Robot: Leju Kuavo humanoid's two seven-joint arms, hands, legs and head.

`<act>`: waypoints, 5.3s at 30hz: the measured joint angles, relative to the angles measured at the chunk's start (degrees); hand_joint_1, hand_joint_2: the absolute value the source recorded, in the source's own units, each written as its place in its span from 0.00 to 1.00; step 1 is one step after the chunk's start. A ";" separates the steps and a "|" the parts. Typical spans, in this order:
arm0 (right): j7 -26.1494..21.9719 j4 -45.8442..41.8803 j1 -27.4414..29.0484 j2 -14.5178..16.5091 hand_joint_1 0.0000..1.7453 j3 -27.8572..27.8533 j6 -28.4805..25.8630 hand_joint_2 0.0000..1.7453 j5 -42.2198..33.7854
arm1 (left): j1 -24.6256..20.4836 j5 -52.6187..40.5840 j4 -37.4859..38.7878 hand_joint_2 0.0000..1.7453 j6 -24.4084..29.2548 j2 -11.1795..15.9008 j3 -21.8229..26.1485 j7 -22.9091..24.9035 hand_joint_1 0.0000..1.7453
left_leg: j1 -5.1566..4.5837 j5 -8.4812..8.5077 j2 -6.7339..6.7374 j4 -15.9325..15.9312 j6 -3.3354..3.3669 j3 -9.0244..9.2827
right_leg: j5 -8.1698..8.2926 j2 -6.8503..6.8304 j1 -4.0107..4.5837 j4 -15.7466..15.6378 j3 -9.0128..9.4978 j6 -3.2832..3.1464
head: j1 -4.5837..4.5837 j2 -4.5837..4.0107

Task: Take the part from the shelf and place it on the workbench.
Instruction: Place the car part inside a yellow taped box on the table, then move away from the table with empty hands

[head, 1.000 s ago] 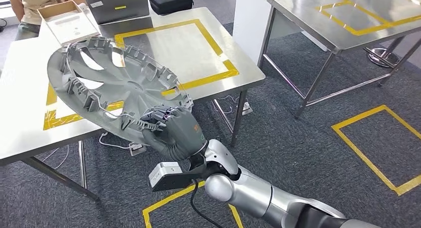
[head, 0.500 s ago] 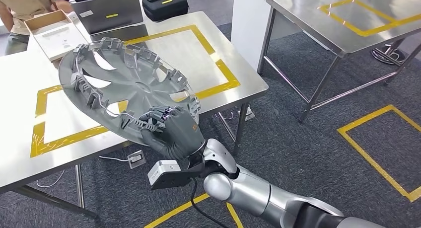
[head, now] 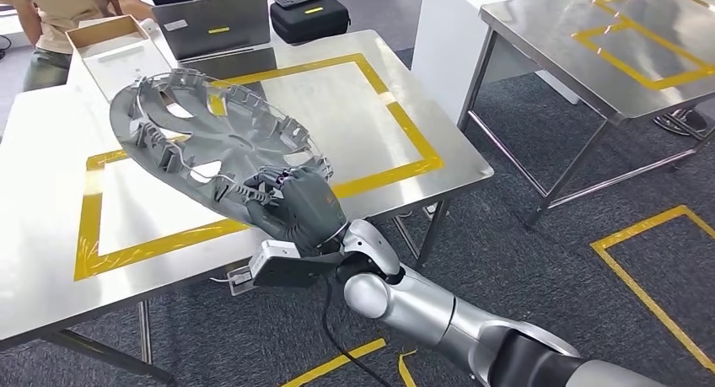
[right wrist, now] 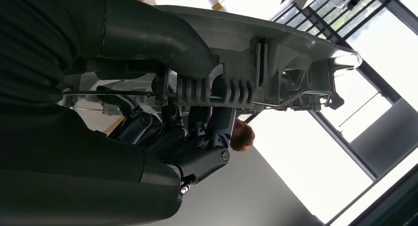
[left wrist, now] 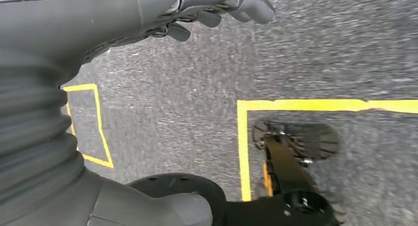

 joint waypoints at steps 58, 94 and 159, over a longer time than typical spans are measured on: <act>-5.01 18.89 -15.53 3.96 0.00 -12.77 -6.92 0.00 -5.50 | -0.89 -2.19 0.16 0.00 0.15 0.04 0.11 0.40 0.00 | 0.09 1.20 1.04 -5.26 0.36 4.01 | 1.66 0.27 -0.08 -1.47 0.54 0.60 | 0.32 0.00; -4.66 8.17 -9.63 0.88 0.00 -13.76 -7.15 0.00 -5.01 | -1.33 -2.94 0.27 0.00 0.18 0.13 0.33 0.80 0.00 | -0.35 2.62 1.68 -0.81 0.56 -2.46 | -0.89 0.00 -1.12 6.49 0.53 2.24 | 0.83 0.00; 25.19 70.38 18.77 7.47 0.00 -44.24 0.82 1.00 -23.98 | 0.60 -6.20 0.28 1.00 -0.84 0.20 1.50 1.89 0.00 | -0.34 -0.72 1.69 -0.67 -0.59 1.12 | -0.39 -0.68 -0.55 -6.16 8.34 0.71 | 1.23 0.00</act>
